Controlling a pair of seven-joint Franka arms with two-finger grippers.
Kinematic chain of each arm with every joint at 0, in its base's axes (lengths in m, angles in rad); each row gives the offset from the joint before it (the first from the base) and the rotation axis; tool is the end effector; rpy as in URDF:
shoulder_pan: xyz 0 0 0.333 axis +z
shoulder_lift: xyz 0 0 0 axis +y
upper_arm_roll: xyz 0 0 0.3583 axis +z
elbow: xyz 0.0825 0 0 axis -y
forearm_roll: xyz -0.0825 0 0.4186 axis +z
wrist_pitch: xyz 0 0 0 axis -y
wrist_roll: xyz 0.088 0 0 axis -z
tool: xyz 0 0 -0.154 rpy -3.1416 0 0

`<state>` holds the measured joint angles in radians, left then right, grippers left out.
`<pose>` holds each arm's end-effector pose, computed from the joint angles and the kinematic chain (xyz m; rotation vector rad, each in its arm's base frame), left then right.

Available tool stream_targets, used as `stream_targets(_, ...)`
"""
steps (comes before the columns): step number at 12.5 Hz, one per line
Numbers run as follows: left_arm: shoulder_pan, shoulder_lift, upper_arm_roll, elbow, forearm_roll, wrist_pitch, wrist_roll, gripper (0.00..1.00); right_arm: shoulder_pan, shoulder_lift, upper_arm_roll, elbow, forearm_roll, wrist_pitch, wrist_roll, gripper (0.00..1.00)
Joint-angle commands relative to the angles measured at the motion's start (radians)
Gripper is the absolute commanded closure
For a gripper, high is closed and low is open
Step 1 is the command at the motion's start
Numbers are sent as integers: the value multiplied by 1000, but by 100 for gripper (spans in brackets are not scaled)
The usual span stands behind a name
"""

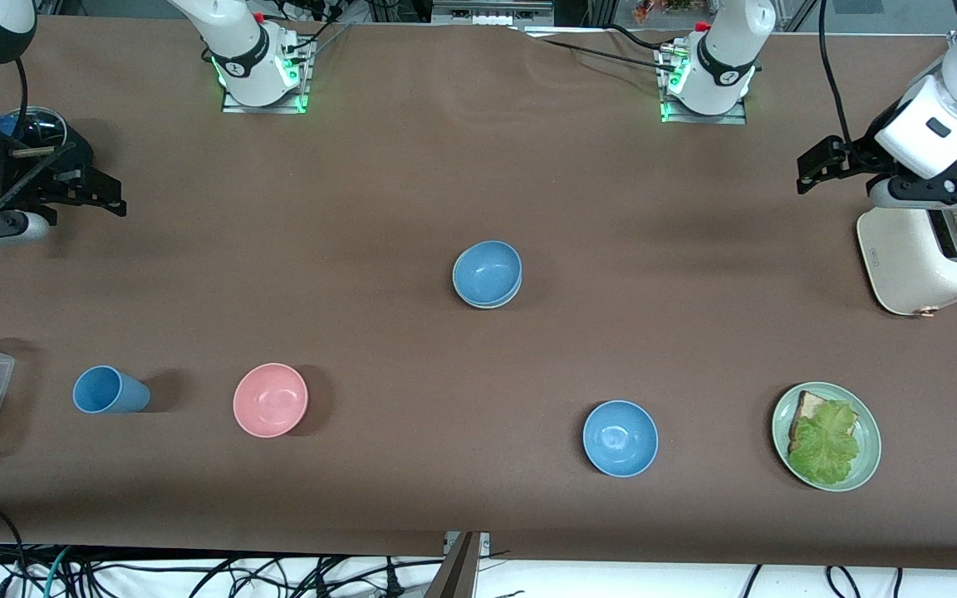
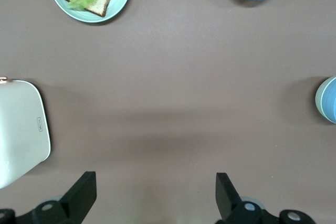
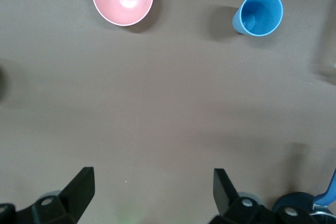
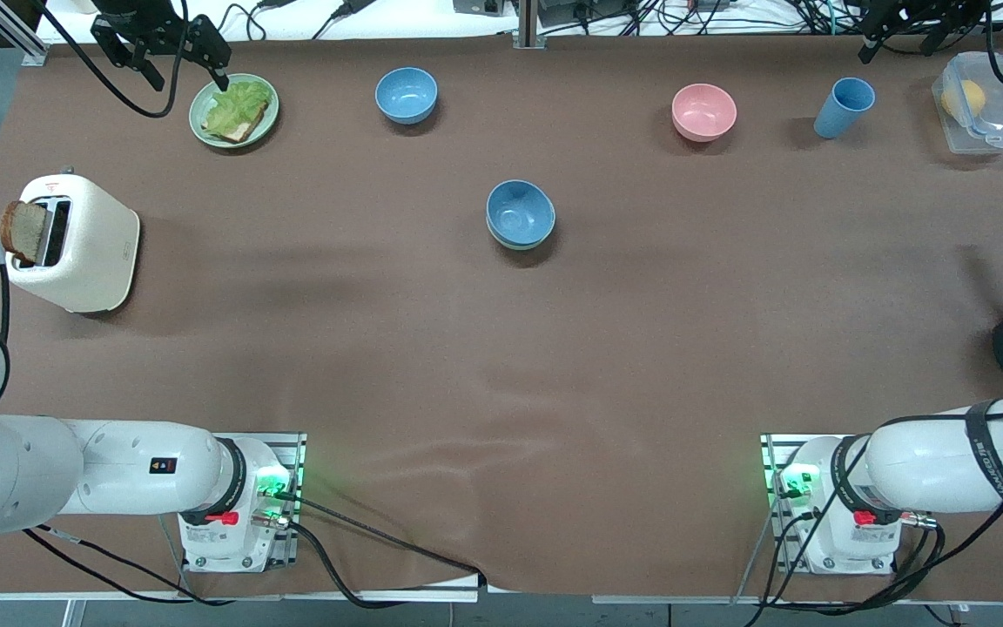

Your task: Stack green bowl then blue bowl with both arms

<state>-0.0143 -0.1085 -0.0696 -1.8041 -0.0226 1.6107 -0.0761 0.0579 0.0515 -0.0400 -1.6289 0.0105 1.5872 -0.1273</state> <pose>0.5412 -0.0505 0.5668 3.1305 -0.0082 -0.1348 0.5991 0.0128 0.5613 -3.1166 -0.2256 0.1447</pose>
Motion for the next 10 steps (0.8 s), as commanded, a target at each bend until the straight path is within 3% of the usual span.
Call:
stream_targets(1,-7,-7,-1,-9,9,11,15,0,-10,-1,3,11,19,-4,-11,0)
stream_targets(10,-13,104,-6,147,15,-77,13,0,-10,1,3,11,19,-4,-11,0)
